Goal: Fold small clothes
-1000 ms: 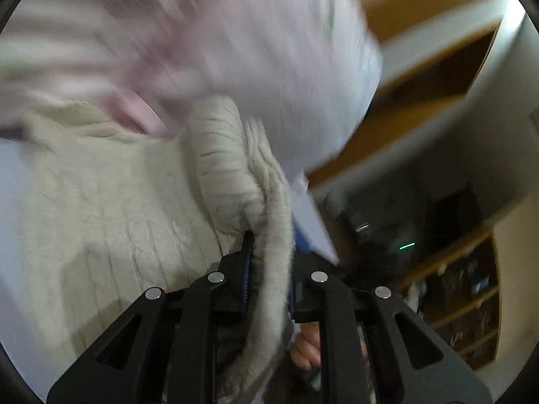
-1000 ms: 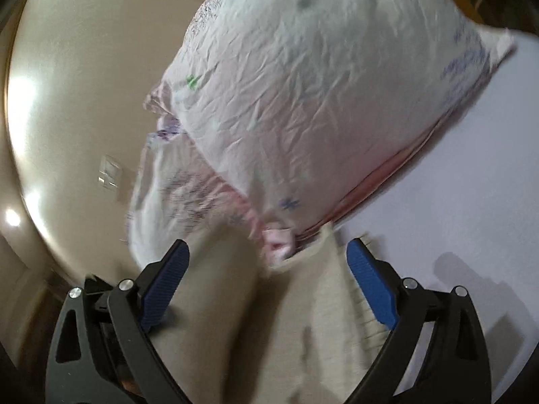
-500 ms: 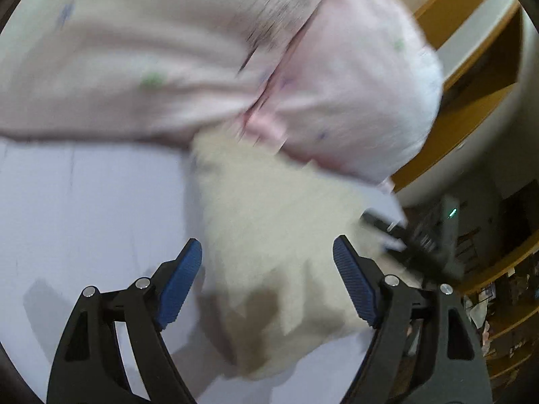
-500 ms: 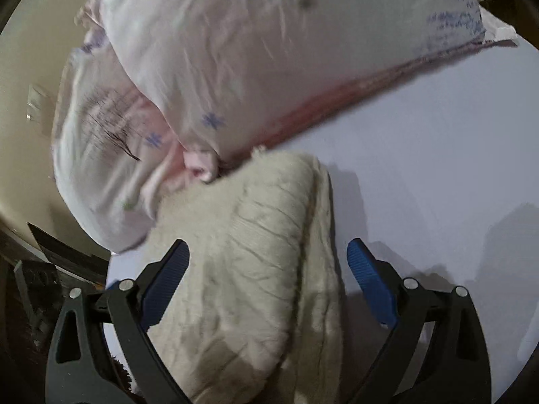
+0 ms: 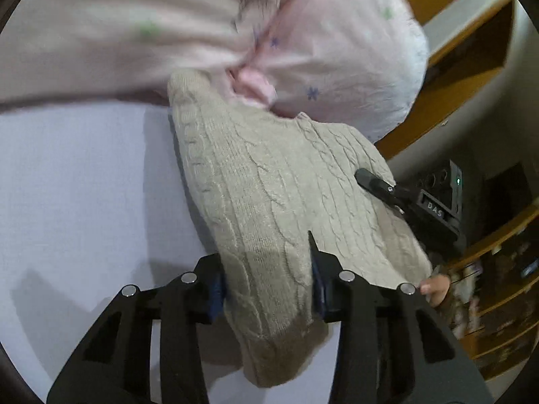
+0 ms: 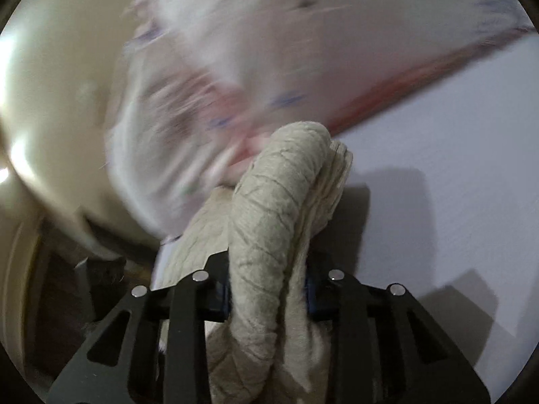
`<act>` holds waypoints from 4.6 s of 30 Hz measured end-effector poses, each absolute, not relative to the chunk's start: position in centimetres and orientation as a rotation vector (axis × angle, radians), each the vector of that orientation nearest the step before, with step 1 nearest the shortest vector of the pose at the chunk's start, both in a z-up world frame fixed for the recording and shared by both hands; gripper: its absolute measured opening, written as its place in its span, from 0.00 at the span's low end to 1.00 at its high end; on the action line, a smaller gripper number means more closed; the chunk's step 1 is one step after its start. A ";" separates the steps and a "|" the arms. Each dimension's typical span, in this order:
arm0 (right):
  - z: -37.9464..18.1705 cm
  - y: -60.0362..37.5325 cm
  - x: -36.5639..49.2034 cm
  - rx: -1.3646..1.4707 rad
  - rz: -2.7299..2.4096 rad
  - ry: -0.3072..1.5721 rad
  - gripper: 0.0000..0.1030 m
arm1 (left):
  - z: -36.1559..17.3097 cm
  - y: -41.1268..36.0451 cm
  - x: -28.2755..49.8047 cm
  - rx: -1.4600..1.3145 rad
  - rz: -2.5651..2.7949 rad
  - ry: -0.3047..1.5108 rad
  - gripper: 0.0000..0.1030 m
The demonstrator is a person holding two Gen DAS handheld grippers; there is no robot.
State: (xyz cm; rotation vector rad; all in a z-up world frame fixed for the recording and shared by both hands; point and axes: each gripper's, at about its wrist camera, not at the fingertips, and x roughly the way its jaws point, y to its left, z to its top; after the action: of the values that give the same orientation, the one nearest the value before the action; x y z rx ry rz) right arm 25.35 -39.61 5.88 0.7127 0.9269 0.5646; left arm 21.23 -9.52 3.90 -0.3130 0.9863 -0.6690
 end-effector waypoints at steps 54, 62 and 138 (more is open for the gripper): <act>4.5 -27.2 11.1 -0.017 0.044 1.063 0.98 | -0.4 -8.2 9.4 0.103 -0.153 0.945 0.99; 4.5 -27.2 11.1 -0.016 0.043 1.063 0.98 | -0.4 -8.2 9.4 0.102 -0.152 0.945 0.99; 4.4 -27.2 11.0 -0.015 0.041 1.061 0.98 | -0.4 -8.1 9.5 0.104 -0.155 0.945 0.99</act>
State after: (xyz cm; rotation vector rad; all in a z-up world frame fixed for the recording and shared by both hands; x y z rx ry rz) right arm 11.04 -27.16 4.42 -0.0154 1.0614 0.0415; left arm 9.45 -8.13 -0.43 0.1042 0.9452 -0.1553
